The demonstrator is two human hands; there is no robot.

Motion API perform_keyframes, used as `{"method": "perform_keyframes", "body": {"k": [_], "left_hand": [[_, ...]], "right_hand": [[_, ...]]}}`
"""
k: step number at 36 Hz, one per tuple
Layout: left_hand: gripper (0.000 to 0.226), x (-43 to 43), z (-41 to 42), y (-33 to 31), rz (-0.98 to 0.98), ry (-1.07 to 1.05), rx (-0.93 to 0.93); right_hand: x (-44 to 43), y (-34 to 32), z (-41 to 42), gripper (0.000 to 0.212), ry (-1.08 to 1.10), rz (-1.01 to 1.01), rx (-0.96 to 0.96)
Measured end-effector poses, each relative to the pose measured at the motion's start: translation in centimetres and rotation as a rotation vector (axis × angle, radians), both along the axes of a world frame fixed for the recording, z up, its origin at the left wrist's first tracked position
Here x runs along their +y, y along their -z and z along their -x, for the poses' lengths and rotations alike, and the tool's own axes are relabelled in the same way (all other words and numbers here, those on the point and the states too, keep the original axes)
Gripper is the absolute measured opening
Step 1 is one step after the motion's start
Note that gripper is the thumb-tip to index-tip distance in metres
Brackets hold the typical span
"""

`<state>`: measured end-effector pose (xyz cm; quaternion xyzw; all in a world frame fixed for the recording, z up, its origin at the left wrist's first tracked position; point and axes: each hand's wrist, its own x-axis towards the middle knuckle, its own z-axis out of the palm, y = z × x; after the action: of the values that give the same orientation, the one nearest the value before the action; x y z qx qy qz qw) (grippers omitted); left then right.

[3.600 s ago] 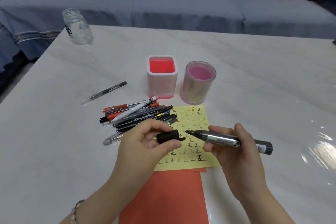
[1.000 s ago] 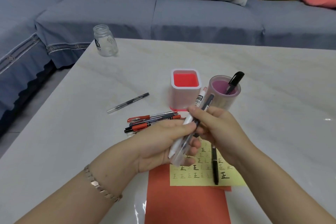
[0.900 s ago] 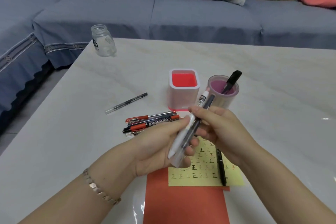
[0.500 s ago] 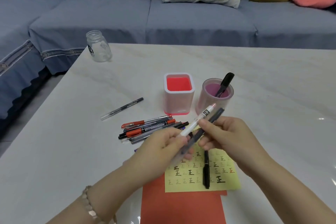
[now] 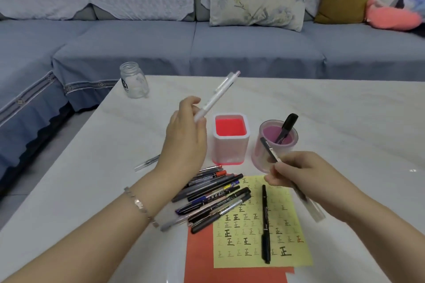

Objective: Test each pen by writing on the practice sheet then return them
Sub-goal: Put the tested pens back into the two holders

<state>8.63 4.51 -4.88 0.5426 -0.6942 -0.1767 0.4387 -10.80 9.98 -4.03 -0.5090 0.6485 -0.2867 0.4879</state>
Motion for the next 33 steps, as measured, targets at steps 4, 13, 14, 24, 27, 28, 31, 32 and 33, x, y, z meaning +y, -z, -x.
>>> {"method": "perform_keyframes", "body": {"k": [4,13,14,24,27,28,31,32,33], "left_hand": [[0.021,-1.5,1.5,-1.1,-0.19,0.078,0.434],[0.017,-4.0,1.6,-1.1,-0.356,0.074,0.56],[0.015,-4.3,1.5,-0.9,-0.334,0.057,0.469],[0.011,-5.6,1.9,1.1,-0.486,0.166,0.151],[0.011,-6.0,1.9,1.3,-0.428,0.147,0.105],[0.019,-6.1,1.9,1.4,-0.406,0.147,0.09],[0.031,-5.7,1.6,1.1,-0.378,0.173,0.086],[0.038,-5.4,1.5,1.1,-0.353,0.174,0.073],[0.045,-4.9,1.3,1.0,-0.323,0.17,0.038]], "right_hand": [[-0.7,-1.6,0.1,0.016,0.008,0.025,-0.026],[-5.8,-2.8,0.3,0.024,-0.21,0.105,0.455],[-6.4,-3.0,0.2,0.023,-0.185,0.105,0.451],[-9.6,-1.6,-3.0,0.012,-0.124,0.304,0.695],[-8.9,-1.0,-3.1,0.029,-0.072,0.345,0.622],[-8.4,-0.8,-3.0,0.031,-0.063,0.365,0.612],[-6.2,-0.2,-2.3,0.026,-0.061,0.437,0.642],[-5.3,0.1,-2.0,0.025,-0.078,0.446,0.651],[-4.3,0.5,-1.6,0.026,-0.117,0.451,0.669]]}}
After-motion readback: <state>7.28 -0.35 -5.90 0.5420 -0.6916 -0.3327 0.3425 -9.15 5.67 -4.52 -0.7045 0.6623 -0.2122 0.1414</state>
